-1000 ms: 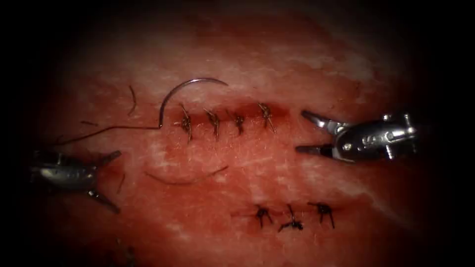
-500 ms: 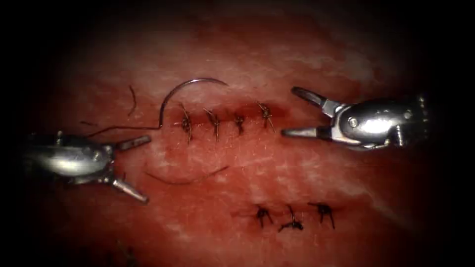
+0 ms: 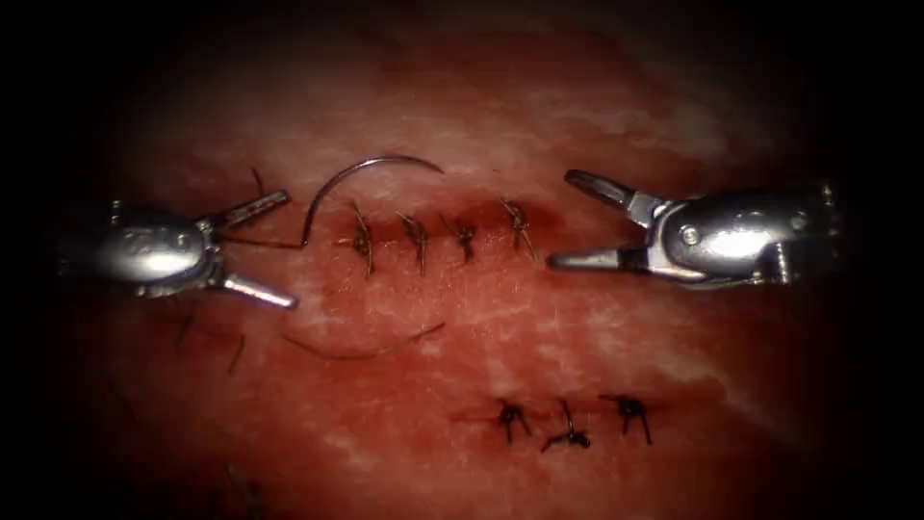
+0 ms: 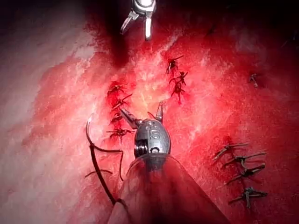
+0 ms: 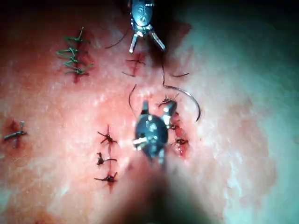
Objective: Wound Closure
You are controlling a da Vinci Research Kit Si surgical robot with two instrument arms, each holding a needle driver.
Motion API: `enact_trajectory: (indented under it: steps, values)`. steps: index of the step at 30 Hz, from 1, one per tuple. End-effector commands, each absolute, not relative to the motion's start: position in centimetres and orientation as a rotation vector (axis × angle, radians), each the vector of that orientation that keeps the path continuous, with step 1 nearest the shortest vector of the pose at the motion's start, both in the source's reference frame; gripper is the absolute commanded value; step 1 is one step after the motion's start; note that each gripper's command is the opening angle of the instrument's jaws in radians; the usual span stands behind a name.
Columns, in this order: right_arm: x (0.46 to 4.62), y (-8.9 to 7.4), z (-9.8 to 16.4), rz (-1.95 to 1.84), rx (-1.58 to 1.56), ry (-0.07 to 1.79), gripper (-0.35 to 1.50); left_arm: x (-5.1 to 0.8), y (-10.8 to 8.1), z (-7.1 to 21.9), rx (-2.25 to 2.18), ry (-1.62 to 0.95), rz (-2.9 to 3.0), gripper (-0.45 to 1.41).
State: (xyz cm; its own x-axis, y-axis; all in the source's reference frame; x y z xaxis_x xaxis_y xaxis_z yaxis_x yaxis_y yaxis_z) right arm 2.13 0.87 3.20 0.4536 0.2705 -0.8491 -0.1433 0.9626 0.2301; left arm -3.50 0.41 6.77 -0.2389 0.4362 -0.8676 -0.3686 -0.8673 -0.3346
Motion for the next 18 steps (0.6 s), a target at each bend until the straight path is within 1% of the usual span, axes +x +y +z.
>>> enact_trajectory:
  steps: [1, 5, 18]
  values:
    - [2.19, 0.76, 3.2, 0.242, 0.134, 1.072, 1.11, -3.56, 0.35, 6.82, -1.536, -0.058, 2.126, 0.56]
    - [2.19, 0.74, 3.14, 0.242, 0.137, 1.076, 1.1, -3.6, 0.36, 6.82, -1.554, -0.004, 2.108, 0.56]
    - [2.19, 0.73, 3.16, 0.244, 0.121, 1.089, 1.1, -3.61, 0.33, 6.85, -1.564, 0.009, 2.123, 0.53]
